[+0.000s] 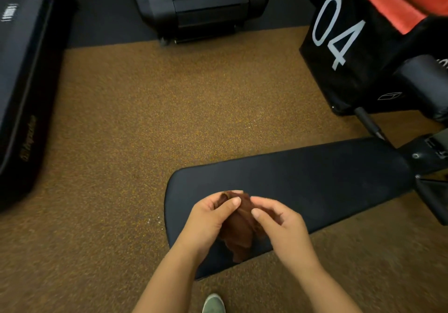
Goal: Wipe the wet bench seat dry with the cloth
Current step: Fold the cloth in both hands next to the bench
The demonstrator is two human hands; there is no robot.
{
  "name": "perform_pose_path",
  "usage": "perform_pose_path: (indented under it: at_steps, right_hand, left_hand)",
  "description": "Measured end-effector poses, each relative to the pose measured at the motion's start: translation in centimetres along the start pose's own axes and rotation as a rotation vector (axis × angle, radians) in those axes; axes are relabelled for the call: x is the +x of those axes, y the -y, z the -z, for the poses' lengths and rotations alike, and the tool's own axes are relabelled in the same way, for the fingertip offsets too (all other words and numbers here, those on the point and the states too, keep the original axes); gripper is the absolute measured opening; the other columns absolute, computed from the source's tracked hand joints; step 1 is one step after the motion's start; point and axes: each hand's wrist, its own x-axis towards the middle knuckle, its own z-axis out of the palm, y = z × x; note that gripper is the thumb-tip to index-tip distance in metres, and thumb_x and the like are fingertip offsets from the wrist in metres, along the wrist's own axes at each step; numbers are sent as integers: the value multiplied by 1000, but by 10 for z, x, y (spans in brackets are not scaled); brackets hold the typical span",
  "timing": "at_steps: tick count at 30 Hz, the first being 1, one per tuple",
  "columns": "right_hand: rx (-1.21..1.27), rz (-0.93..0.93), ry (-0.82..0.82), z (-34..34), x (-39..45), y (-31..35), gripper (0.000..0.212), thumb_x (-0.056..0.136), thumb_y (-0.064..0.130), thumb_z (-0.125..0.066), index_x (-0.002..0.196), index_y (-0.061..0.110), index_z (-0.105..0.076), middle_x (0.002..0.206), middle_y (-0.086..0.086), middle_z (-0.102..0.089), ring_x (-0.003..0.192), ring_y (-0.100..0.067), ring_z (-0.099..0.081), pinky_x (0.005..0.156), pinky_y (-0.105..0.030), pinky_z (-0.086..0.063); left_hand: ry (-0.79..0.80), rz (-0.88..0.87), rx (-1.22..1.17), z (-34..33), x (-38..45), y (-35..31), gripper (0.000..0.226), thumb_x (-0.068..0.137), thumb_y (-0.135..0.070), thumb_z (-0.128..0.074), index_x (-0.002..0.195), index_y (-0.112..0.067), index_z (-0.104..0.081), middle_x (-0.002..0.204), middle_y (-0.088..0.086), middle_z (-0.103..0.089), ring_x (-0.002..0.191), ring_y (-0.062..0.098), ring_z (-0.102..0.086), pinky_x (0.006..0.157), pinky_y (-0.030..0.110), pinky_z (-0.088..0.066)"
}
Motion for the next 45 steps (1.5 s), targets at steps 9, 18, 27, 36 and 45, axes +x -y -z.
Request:
perform_pose_path:
  at_steps: [9, 18, 27, 36, 45]
  right_hand:
    - [191, -92, 260, 12, -1, 60, 38, 86, 18, -67, 123, 23, -59, 114, 6, -70, 106, -7, -64, 81, -21, -51]
    - [197, 33, 90, 26, 3, 118, 6, 85, 4, -64, 81, 4, -59, 106, 3, -71, 98, -8, -66, 74, -21, -51]
    - [114, 163, -27, 70, 2, 184, 24, 83, 4, -65, 69, 16, -50, 127, 12, -62, 125, -9, -50, 97, -43, -49]
    - [304, 112, 19, 122, -15, 225, 49, 70, 22, -81, 111, 12, -56, 108, -3, -70, 99, -12, -67, 76, -21, -52]
    - [-26, 263, -157, 140, -21, 228, 101, 61, 28, -88, 132, 56, -21, 129, 29, -46, 118, 9, -48, 95, -18, -45]
  left_hand:
    - [69, -84, -123, -11, -12, -59, 31, 85, -26, -55, 112, -16, -68, 111, 14, -69, 105, 27, -63, 93, 41, -49]
    - [149, -191, 52, -33, -15, -125, 29, 97, -20, -47, 116, -30, -66, 98, 1, -68, 90, 9, -61, 80, 19, -48]
    - [184, -307, 329, -58, -5, -191, 20, 89, -13, -61, 99, -25, -73, 100, -1, -70, 93, 8, -65, 85, 23, -48]
    - [263, -315, 288, -125, -10, -257, 34, 89, -24, -62, 82, 9, -60, 68, 13, -56, 60, 19, -50, 51, 24, -41]
    - [118, -363, 512, -198, 5, -278, 56, 85, -52, -58, 80, 4, -61, 62, 13, -57, 56, 24, -53, 57, 37, -45]
